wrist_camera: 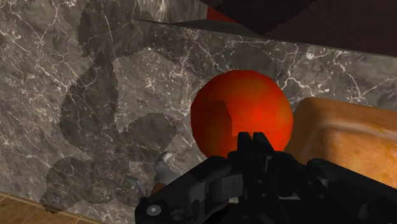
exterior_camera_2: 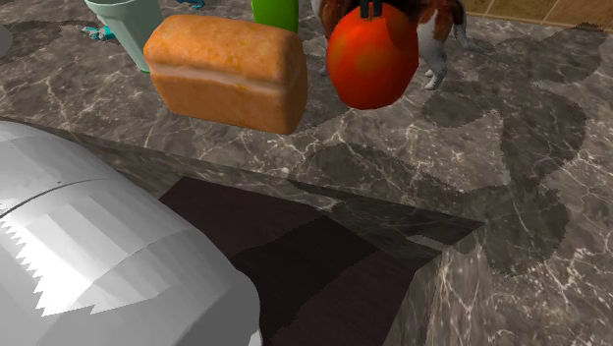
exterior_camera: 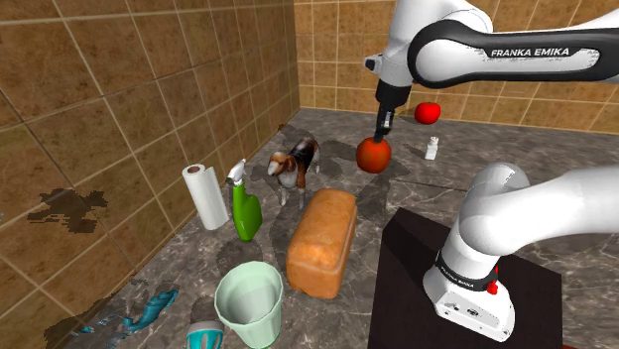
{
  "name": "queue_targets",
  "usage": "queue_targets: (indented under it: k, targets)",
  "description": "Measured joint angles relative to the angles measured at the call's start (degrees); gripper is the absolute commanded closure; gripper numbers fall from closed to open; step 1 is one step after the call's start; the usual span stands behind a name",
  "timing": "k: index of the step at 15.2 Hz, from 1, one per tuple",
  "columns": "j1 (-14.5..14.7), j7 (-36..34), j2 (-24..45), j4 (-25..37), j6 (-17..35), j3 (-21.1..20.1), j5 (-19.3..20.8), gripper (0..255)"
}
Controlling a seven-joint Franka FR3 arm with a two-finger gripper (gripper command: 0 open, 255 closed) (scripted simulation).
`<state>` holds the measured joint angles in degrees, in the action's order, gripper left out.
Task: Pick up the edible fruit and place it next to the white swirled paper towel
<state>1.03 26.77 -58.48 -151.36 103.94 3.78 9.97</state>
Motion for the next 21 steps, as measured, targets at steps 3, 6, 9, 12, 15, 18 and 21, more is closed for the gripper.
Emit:
queue_targets:
  k: [3,6,9,12,15,18,21]
  targets:
    - [0.09,0.15,0.41,2.27,-1.86,-0.22,-0.23,255]
    - [0.09,0.55,1.49,5.25,-3.72,-0.17,-0.30,255]
    - [0.19,0.65,2.22,7.90,-5.66,-0.45,-0.57,255]
    - [0.20,0.94,2.97,10.49,-7.47,-0.50,-0.68,255]
    - [0.27,1.05,3.66,13.24,-9.54,-0.79,-0.92,255]
    - [0.26,1.41,4.76,16.30,-11.47,-0.79,-0.99,255]
    - [0.29,1.59,5.74,19.14,-13.33,-0.95,-1.14,255]
